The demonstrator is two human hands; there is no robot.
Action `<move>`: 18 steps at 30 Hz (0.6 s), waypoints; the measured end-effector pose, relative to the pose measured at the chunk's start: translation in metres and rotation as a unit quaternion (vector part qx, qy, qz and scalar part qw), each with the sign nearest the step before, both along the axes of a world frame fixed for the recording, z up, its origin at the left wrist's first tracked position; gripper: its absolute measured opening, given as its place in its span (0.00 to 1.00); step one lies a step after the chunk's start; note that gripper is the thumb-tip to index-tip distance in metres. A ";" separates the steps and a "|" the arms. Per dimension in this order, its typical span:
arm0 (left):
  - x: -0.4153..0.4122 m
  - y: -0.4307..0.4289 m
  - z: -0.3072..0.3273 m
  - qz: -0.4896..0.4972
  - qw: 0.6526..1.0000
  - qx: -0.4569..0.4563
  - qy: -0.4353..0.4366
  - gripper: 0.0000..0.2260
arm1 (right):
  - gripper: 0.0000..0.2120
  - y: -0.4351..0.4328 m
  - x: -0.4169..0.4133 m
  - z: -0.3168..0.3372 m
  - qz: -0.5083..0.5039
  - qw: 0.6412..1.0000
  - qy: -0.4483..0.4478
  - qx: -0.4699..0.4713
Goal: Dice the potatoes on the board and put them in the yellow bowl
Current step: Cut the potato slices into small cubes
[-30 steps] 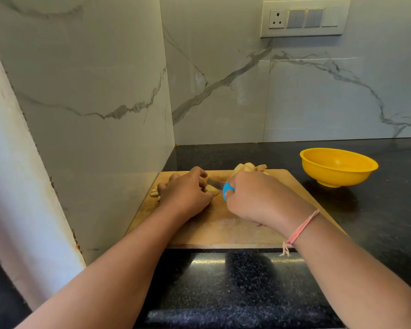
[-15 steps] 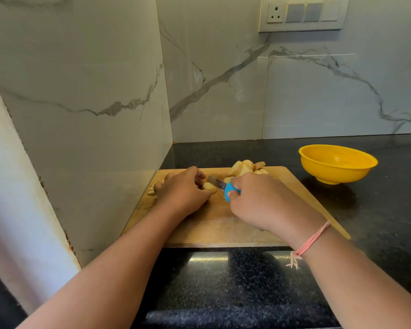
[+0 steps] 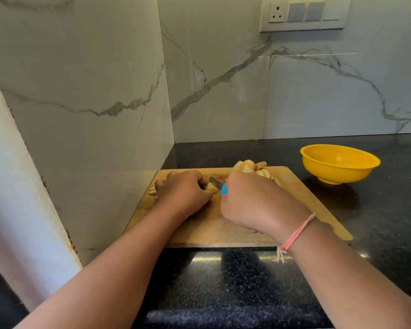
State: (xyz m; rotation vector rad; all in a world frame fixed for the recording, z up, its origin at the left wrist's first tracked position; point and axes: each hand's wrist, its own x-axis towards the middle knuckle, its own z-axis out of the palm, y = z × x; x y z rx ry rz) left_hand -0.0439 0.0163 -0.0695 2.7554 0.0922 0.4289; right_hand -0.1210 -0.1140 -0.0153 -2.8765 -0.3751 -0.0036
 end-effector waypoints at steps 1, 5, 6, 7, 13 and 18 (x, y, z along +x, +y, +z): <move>0.000 0.000 0.000 0.002 1.000 0.001 0.003 0.09 | 0.05 -0.001 -0.001 -0.002 0.000 1.000 0.001 0.002; 0.001 0.000 0.000 0.007 1.000 0.000 0.012 0.09 | 0.10 -0.004 -0.003 -0.009 0.003 1.000 -0.016 -0.005; 0.001 0.000 0.000 0.007 1.000 0.001 0.012 0.10 | 0.10 -0.005 -0.004 -0.011 0.004 1.000 -0.021 -0.010; 0.001 0.000 0.001 0.007 1.000 0.002 0.011 0.11 | 0.11 -0.005 -0.005 -0.012 0.006 1.000 -0.027 -0.014; 0.002 0.000 0.000 0.003 1.000 0.005 0.008 0.10 | 0.10 -0.016 -0.023 -0.016 0.032 0.997 -0.059 -0.039; 0.002 0.002 -0.002 -0.004 1.000 -0.001 0.009 0.10 | 0.15 -0.025 -0.033 -0.013 0.025 0.997 -0.062 -0.046</move>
